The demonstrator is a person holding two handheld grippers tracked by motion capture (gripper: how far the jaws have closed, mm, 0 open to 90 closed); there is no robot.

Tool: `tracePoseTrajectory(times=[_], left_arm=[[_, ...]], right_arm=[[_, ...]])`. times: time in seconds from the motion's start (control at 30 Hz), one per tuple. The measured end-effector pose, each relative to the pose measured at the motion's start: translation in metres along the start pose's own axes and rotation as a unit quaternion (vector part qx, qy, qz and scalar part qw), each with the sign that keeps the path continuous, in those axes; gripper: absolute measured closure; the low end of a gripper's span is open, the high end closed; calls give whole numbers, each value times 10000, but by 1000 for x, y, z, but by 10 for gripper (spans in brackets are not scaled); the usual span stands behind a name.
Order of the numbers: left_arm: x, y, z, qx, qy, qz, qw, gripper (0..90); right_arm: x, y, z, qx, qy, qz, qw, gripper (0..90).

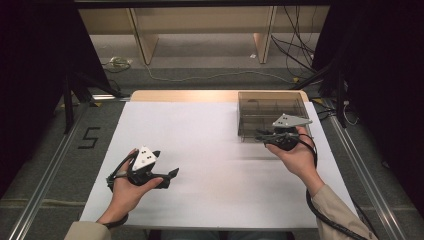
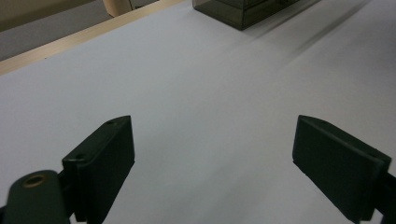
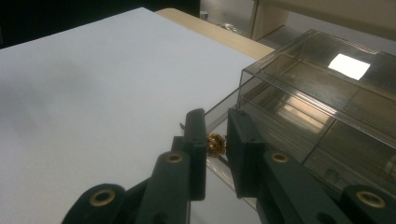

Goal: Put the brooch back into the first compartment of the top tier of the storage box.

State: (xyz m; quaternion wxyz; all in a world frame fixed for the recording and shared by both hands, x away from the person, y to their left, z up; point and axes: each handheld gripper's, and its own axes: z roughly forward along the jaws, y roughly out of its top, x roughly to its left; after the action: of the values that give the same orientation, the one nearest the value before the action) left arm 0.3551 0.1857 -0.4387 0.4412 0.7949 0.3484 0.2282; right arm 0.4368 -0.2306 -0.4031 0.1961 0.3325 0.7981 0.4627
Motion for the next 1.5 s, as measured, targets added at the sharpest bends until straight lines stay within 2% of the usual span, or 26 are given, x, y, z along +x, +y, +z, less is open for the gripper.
tracePoseTrajectory(times=[1.5], left_arm=[[1, 0, 1, 1, -6, -6, 10000, 130]], right_arm=[[-9, 4, 6, 15, -144, 95, 9999, 792]])
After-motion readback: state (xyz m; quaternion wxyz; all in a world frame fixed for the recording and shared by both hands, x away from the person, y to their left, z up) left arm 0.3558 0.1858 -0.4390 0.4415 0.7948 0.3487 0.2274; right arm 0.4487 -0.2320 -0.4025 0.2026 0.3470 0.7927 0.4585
